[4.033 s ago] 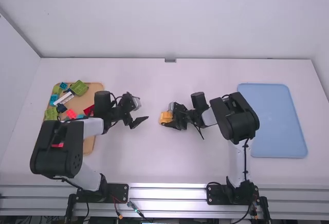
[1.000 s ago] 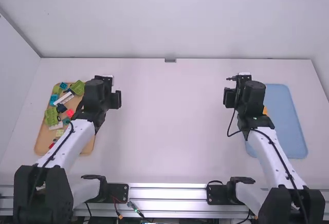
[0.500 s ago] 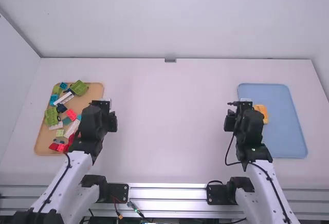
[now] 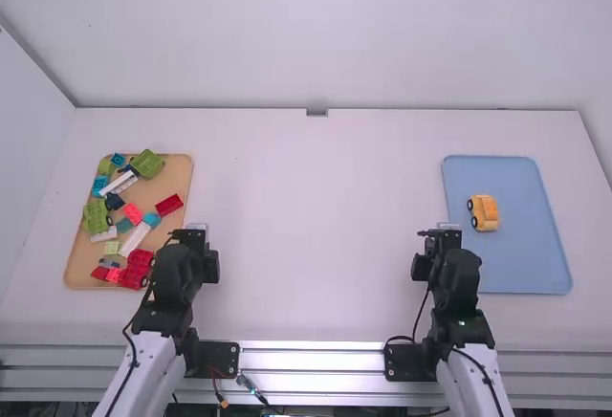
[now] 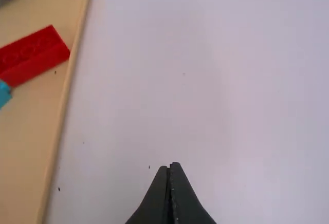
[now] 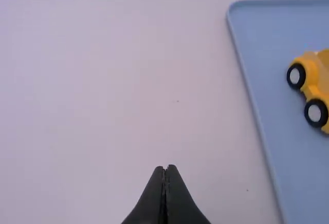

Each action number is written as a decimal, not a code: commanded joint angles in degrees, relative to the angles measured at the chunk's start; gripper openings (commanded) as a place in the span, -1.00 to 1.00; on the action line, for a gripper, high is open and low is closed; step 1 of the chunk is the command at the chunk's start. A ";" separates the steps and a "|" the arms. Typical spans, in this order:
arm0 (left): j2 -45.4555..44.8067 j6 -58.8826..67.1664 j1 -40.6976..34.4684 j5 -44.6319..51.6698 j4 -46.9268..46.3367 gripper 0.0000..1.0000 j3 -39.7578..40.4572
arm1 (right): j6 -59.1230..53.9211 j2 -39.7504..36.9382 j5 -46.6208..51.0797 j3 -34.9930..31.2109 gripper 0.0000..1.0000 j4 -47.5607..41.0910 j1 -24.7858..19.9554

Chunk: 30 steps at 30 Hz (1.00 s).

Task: Assemble lego blocks to make yellow taxi

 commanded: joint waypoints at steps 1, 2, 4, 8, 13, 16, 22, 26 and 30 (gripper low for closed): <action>-2.81 0.05 -0.16 0.60 -0.19 -1.00 -1.67 | 0.38 -2.64 0.14 -2.28 -1.00 0.14 -0.10; -3.69 0.05 -0.16 0.60 -0.19 -1.00 -1.67 | 0.38 -3.48 0.14 -2.28 -1.00 0.14 -0.10; -5.71 0.05 -0.16 0.60 -0.19 -1.00 -1.67 | 0.38 -5.40 0.14 -2.28 -1.00 0.14 -0.10; -9.84 0.05 -0.16 0.60 -0.19 -1.00 -1.67 | 0.38 -9.30 0.14 -2.28 -1.00 0.14 -0.10; -13.91 0.05 -0.16 0.60 -0.19 -1.00 -1.67 | 0.38 -13.15 0.14 -2.28 -1.00 0.14 -0.10; -16.53 0.05 -0.16 0.60 -0.19 -1.00 -1.67 | 0.38 -15.61 0.14 -2.28 -1.00 0.14 -0.10; -21.54 0.05 -0.16 0.60 -0.19 -1.00 -1.67 | 0.38 -20.31 0.14 -2.28 -1.00 0.14 -0.10; -24.10 0.05 -0.16 0.60 -0.19 -1.00 -1.67 | 0.38 -22.70 0.14 -2.28 -1.00 0.14 -0.10; -26.83 0.05 -0.16 0.60 -0.19 -1.00 -1.67 | 0.38 -25.26 0.14 -2.28 -1.00 0.14 -0.10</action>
